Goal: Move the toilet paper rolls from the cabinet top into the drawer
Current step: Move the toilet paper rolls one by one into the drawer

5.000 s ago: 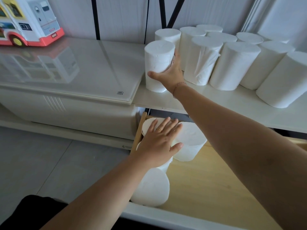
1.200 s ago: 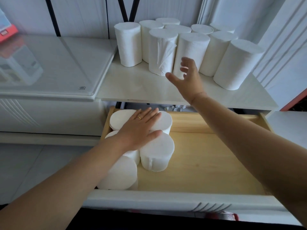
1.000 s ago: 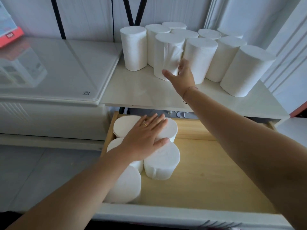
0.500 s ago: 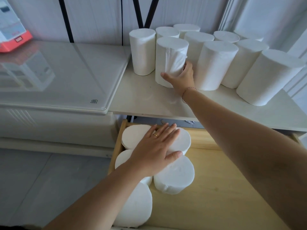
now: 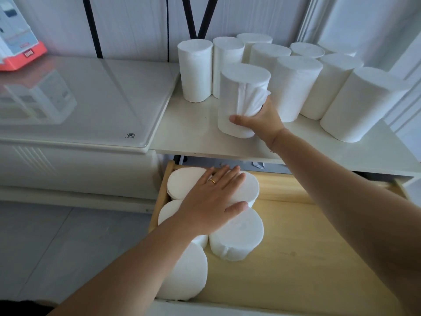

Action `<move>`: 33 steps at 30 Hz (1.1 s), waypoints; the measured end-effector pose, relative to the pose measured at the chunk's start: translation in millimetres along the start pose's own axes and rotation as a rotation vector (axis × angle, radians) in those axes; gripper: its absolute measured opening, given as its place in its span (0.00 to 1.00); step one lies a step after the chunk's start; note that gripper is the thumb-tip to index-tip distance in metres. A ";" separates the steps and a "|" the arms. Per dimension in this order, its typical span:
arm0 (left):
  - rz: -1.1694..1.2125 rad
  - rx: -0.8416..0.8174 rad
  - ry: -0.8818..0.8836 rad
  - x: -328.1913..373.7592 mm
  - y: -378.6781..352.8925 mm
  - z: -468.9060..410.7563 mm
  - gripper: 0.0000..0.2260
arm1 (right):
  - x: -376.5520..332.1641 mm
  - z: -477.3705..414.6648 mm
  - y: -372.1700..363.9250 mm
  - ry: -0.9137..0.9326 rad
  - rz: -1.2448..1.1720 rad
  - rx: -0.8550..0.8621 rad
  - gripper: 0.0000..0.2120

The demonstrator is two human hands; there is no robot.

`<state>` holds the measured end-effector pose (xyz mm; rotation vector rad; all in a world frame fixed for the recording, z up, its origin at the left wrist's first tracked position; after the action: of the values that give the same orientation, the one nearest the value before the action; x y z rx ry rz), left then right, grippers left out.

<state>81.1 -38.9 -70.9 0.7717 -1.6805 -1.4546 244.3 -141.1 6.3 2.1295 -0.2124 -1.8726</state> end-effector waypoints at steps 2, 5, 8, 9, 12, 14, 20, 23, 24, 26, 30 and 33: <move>0.005 -0.012 0.008 -0.8 -0.9 -0.1 0.30 | 0.8 20.5 6.1 -0.004 -0.025 -0.049 0.39; 0.004 -0.018 0.015 -2.1 -0.4 0.3 0.30 | 0.2 54.0 16.1 -0.005 -0.044 -0.099 0.41; 0.004 -0.019 0.018 -1.0 0.7 1.1 0.30 | -0.2 83.3 26.6 -0.007 -0.058 -0.141 0.38; 0.006 -0.018 0.019 -0.5 1.1 1.3 0.30 | 0.1 91.6 30.3 -0.005 -0.063 -0.155 0.35; 0.000 -0.022 0.026 -0.1 1.6 1.7 0.30 | 4.6 115.6 41.8 -0.027 -0.069 -0.176 0.30; -0.004 -0.030 0.035 -0.7 1.2 1.5 0.30 | 8.7 129.4 50.5 -0.043 -0.063 -0.178 0.29; -0.015 -0.022 0.047 -0.7 2.3 2.1 0.29 | 39.4 168.1 72.4 -0.112 -0.073 -0.237 0.32; -0.024 -0.020 0.048 -0.8 3.0 1.5 0.29 | 69.5 181.0 78.4 -0.192 -0.048 -0.242 0.30; -0.028 -0.023 0.047 -0.7 2.6 1.3 0.29 | 78.8 184.7 77.0 -0.218 -0.051 -0.257 0.30; -0.033 -0.025 0.042 -0.2 2.0 0.8 0.29 | 94.3 190.5 69.8 -0.251 -0.053 -0.313 0.29; -0.026 -0.021 0.037 -1.4 1.6 0.5 0.29 | 123.7 196.7 57.1 -0.313 -0.015 -0.370 0.29; -0.032 -0.025 0.037 -1.8 -0.1 1.0 0.29 | 139.2 199.7 50.3 -0.337 0.006 -0.388 0.31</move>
<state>81.2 -36.9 -71.3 0.8108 -1.6264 -1.4721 71.1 -255.4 -130.6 1.5560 0.0720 -2.0613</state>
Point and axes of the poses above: each hand's wrist, its own z-axis away from the middle knuckle, its own y-axis out of the back of the hand, x = y × z, the point moved 9 cm from there along -z, towards the middle knuckle, and after that the axes turned 2 degrees about -x, right-handed, at the moved point
